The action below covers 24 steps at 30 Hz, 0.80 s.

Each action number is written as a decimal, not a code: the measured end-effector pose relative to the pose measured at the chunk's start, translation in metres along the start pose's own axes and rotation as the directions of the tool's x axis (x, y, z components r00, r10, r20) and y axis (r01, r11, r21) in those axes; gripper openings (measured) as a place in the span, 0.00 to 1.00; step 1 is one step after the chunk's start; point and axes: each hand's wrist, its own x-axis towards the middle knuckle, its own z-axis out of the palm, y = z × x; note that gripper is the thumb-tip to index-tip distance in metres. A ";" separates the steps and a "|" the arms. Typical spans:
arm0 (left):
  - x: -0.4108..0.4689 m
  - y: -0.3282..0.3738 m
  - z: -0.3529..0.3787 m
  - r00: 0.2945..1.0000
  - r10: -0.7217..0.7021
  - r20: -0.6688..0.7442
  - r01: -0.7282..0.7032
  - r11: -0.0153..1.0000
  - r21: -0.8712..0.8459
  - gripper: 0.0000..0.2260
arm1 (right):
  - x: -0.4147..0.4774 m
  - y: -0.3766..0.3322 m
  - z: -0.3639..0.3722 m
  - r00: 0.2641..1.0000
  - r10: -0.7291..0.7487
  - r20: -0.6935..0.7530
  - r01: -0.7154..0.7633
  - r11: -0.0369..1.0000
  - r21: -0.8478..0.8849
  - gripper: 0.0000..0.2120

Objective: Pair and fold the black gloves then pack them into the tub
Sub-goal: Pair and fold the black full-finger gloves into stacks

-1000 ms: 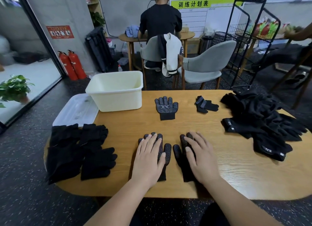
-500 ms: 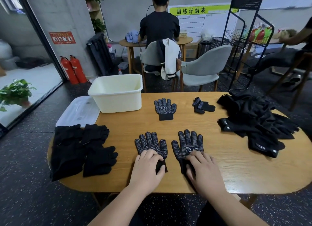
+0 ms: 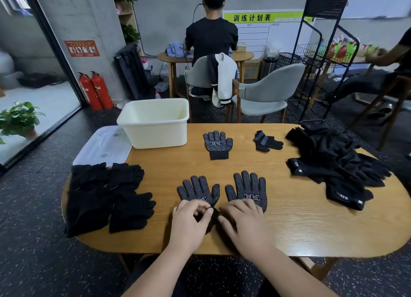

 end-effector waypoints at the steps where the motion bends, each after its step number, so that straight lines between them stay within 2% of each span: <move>1: 0.000 0.000 -0.001 1.000 -0.003 0.003 0.003 1.000 -0.012 0.05 | 0.004 -0.005 0.002 1.000 0.014 0.027 -0.015 0.999 0.032 0.19; 4: 0.000 -0.001 -0.001 1.000 0.007 0.028 -0.006 0.999 -0.037 0.06 | 0.014 -0.015 0.002 0.997 0.043 0.062 -0.050 0.993 0.111 0.13; 7: 0.000 -0.003 -0.001 0.999 0.020 0.033 -0.018 0.999 -0.050 0.06 | 0.021 -0.017 -0.009 0.992 0.117 0.036 -0.122 0.970 0.208 0.07; 11: -0.001 -0.001 0.000 0.988 0.148 0.037 -0.150 0.986 0.077 0.11 | 0.036 -0.007 -0.046 0.981 0.174 0.080 -0.187 0.961 0.205 0.07; 18: 0.002 0.011 0.011 0.969 0.208 0.135 -0.243 0.907 0.343 0.16 | 0.060 0.003 -0.153 0.954 0.081 0.289 -0.160 0.952 0.263 0.10; 21: 0.008 0.022 0.020 0.961 0.210 0.181 -0.262 0.900 0.349 0.18 | 0.075 0.010 -0.185 0.957 0.064 0.283 -0.135 0.962 0.237 0.10; 24: 0.011 0.028 0.029 0.949 0.186 0.253 -0.268 0.899 0.346 0.22 | 0.095 0.020 -0.198 0.973 0.082 0.217 -0.126 0.972 0.196 0.10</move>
